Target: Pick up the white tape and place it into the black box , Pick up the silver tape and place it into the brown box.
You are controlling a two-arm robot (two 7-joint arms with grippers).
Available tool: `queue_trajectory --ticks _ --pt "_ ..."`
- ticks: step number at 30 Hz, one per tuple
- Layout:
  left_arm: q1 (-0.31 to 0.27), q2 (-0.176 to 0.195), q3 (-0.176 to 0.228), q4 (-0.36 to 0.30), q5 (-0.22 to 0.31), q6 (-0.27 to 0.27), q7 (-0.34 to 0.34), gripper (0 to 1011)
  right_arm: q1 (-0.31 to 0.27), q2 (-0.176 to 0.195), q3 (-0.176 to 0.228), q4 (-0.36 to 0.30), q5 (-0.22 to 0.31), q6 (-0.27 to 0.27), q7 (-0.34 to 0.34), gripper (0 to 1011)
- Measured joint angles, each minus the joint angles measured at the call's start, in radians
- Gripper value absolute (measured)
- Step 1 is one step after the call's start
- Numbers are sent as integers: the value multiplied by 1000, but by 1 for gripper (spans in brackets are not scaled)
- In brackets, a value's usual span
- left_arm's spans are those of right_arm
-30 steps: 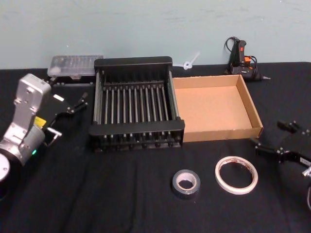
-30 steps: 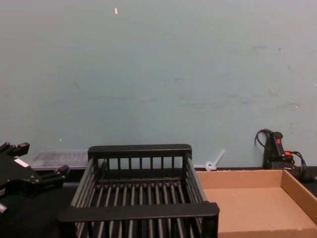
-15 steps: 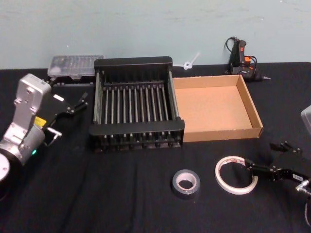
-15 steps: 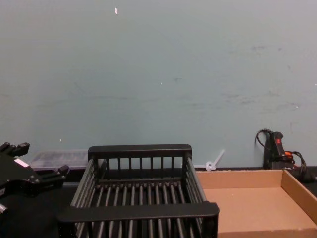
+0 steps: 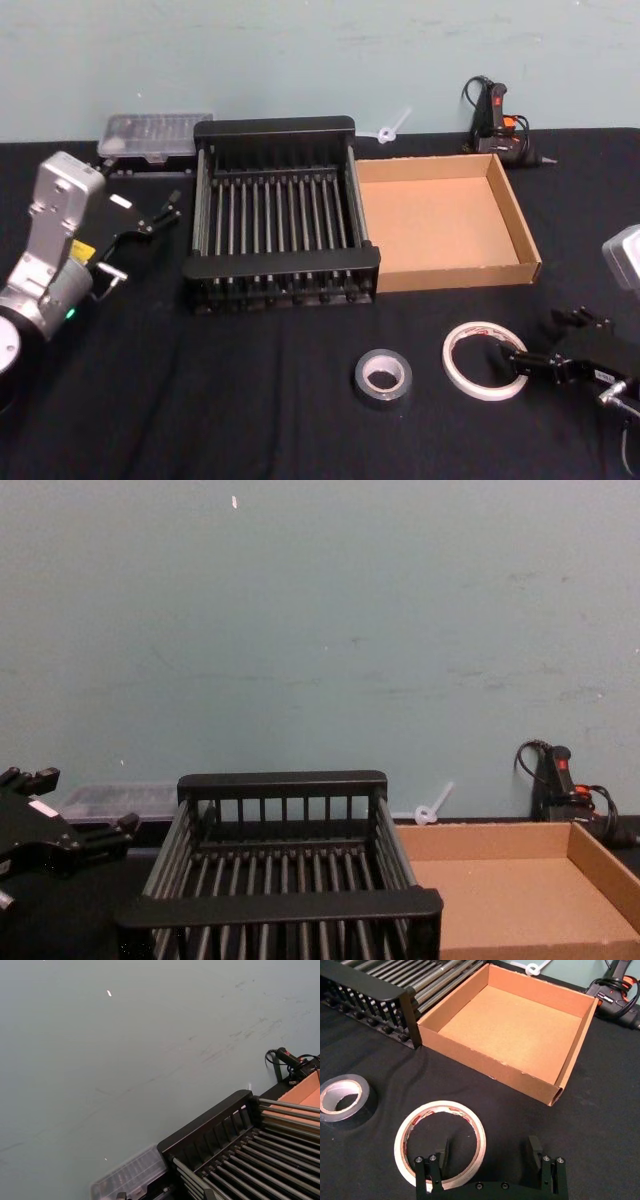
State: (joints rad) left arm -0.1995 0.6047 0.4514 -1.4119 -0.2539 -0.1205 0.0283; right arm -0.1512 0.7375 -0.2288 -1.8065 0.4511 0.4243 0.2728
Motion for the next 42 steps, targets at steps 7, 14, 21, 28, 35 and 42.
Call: queue_trajectory --ticks 7,14,21,28,35,42 --pt "0 0 0 0 0 0 0 1002 9 -21 -3 20 -22 6 11 1002" --pt "0 0 0 0 0 0 0 1001 19 -43 -7 40 -42 9 20 1002" --pt "0 0 0 0 0 0 0 1001 27 -60 -7 57 -56 18 32 1002" --pt "0 0 0 0 0 0 0 1002 29 -74 -1 64 -68 25 40 1002" --pt "0 0 0 0 0 0 0 1001 31 -84 6 68 -75 31 46 1002" --pt "0 0 0 0 0 0 0 1002 32 -91 11 71 -79 36 52 1002"
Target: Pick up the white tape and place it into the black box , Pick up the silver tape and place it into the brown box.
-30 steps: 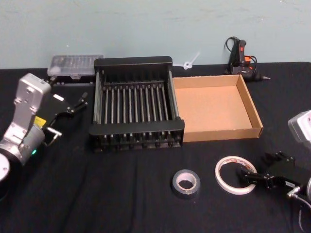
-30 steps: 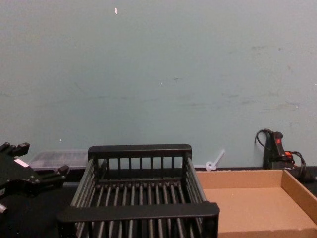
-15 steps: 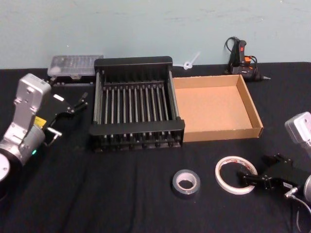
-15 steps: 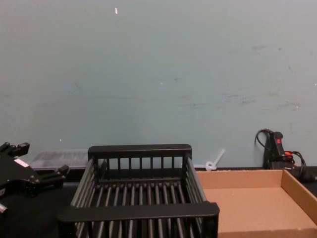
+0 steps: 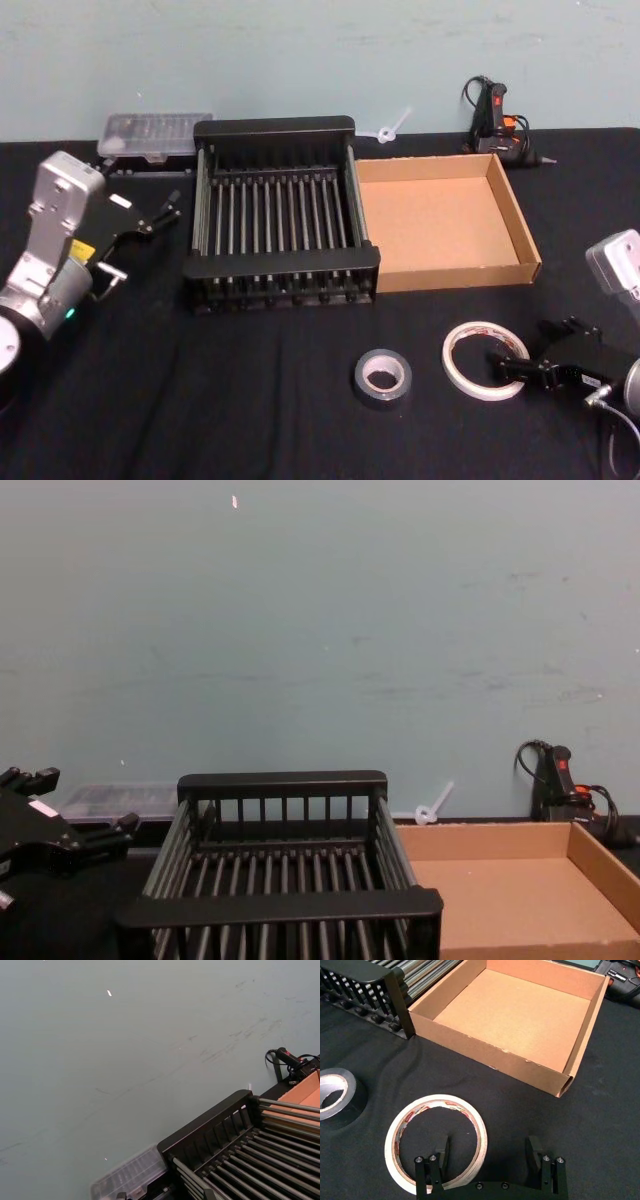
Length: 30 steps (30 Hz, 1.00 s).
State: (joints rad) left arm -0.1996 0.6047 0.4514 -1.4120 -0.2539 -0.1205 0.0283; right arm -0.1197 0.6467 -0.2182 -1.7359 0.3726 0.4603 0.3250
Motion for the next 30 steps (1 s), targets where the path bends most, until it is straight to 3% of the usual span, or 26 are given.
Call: queue_trajectory --ticks 30 --pt "0 0 0 0 0 0 0 1001 2 -8 4 5 -12 13 11 1002"
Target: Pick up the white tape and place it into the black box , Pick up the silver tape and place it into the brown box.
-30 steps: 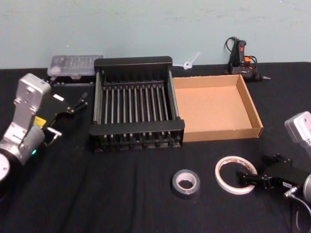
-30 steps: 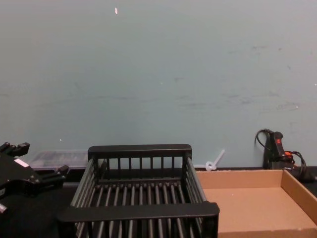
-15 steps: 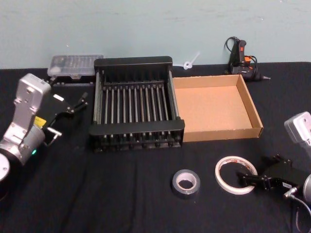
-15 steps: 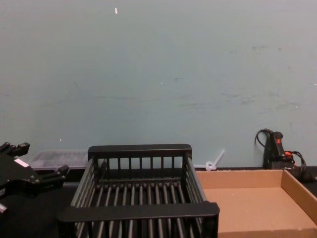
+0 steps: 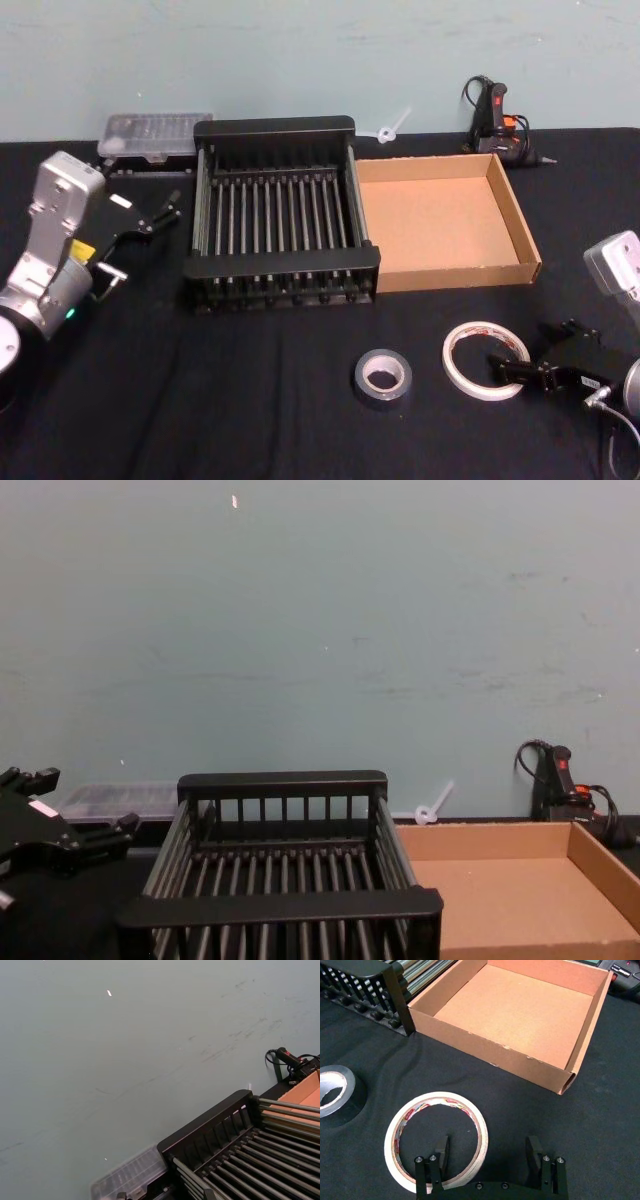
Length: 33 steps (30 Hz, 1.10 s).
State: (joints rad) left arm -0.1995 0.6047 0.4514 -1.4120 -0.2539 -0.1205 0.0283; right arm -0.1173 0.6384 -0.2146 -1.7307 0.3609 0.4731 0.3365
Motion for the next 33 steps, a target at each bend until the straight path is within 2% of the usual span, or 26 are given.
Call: queue_trajectory --ticks 16,19,25,26,28,33 --pt "0 0 0 0 0 0 0 1001 -1 1 0 -1 1 -1 -1 1002" --pt "0 0 0 0 0 0 0 1002 -1 1 0 -1 1 -1 -1 977" --pt "0 0 0 0 0 0 0 1002 -1 1 0 -1 1 -1 -1 811" --pt "0 0 0 0 0 0 0 1002 -1 1 0 -1 1 -1 -1 811" --pt "0 0 0 0 0 0 0 1002 -1 1 0 -1 2 -2 -1 717" --pt "0 0 0 0 0 0 0 1001 -1 1 0 -1 2 -2 -2 577"
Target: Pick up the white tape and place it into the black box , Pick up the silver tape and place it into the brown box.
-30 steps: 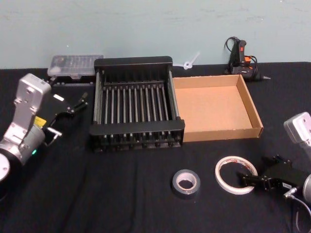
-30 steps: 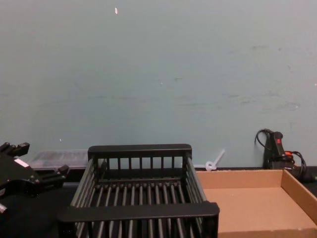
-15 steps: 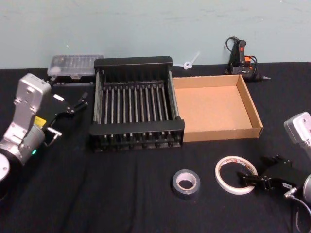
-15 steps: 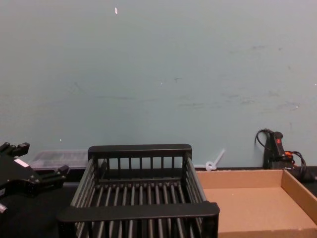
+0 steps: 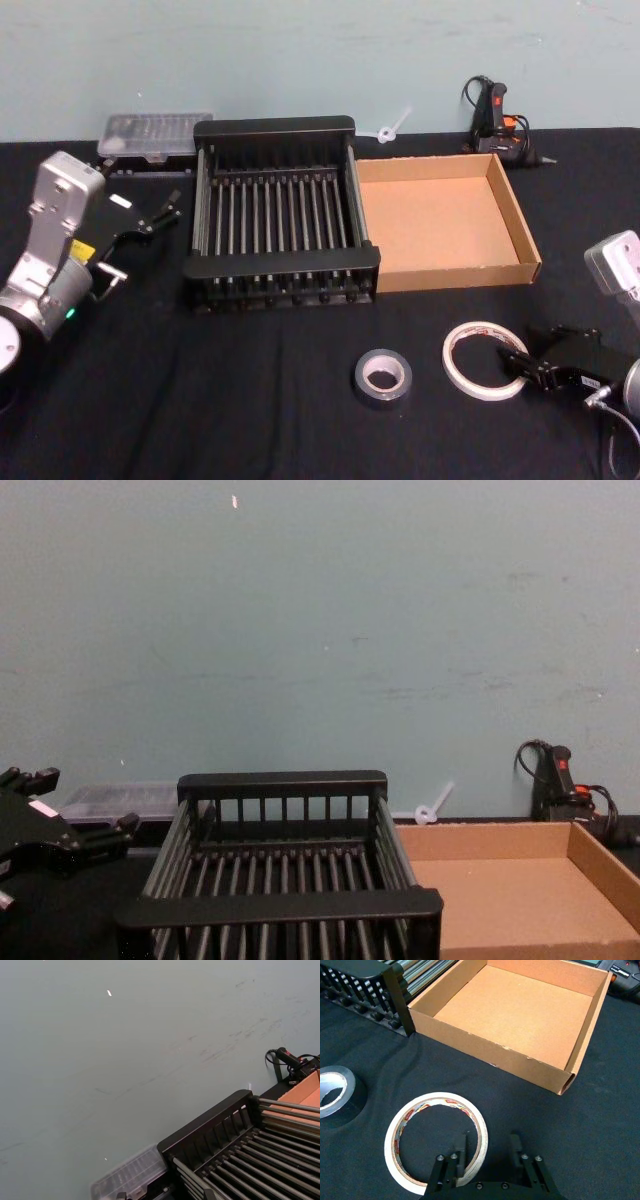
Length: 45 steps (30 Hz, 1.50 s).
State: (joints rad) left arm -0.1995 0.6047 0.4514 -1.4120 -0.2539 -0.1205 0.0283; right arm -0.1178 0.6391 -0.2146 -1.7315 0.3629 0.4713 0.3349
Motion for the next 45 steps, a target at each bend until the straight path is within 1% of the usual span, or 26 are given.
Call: queue_trajectory --ticks 1,2,4,5,6,7,9,12,14,18,45 --pt "0 0 0 0 0 0 0 1001 0 0 0 0 0 0 0 563" --pt "0 0 0 0 0 0 0 1001 0 0 0 0 0 0 0 504" --pt "0 0 0 0 0 0 0 1001 0 0 0 0 0 0 0 435" --pt "0 0 0 0 0 0 0 1001 0 0 0 0 0 0 0 435" --pt "0 0 0 0 0 0 0 1001 0 0 0 0 0 0 0 372" --pt "0 0 0 0 0 0 0 1001 0 0 0 0 0 0 0 359" --pt "0 0 0 0 0 0 0 1001 0 0 0 0 0 0 0 270" --pt "0 0 0 0 0 0 0 1001 0 0 0 0 0 0 0 197" --pt "0 0 0 0 0 0 0 1001 0 0 0 0 0 0 0 126" --pt "0 0 0 0 0 0 0 1001 0 0 0 0 0 0 0 97" --pt "0 0 0 0 0 0 0 1001 -1 0 4 -6 -3 -6 0 97"
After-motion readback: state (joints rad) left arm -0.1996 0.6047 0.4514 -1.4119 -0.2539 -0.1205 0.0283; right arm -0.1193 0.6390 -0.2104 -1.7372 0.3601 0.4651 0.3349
